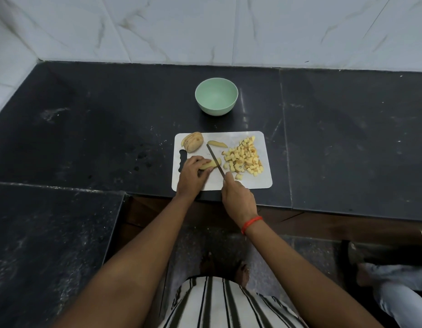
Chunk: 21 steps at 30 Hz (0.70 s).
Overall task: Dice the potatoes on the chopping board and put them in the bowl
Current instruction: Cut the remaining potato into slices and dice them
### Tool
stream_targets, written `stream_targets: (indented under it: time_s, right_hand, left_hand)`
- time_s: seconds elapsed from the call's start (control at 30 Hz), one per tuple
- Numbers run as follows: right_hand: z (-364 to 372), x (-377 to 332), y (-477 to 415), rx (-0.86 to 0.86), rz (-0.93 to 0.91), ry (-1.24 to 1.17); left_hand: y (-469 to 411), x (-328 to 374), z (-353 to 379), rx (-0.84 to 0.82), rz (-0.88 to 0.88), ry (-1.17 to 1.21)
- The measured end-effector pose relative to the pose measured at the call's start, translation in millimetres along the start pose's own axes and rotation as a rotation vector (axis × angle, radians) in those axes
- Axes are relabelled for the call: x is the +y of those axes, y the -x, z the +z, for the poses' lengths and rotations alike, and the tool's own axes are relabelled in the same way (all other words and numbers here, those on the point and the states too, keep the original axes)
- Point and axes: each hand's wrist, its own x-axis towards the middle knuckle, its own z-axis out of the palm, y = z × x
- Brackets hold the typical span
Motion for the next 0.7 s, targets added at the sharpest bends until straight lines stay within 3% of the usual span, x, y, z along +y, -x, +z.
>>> stream_targets:
  time_s: [0.7]
  right_hand:
    - [2.3,-4.6,-7.1,-0.065,0.017,0.227]
  left_hand:
    - [0.6,1.9,1.1,-0.008,0.003,-0.039]
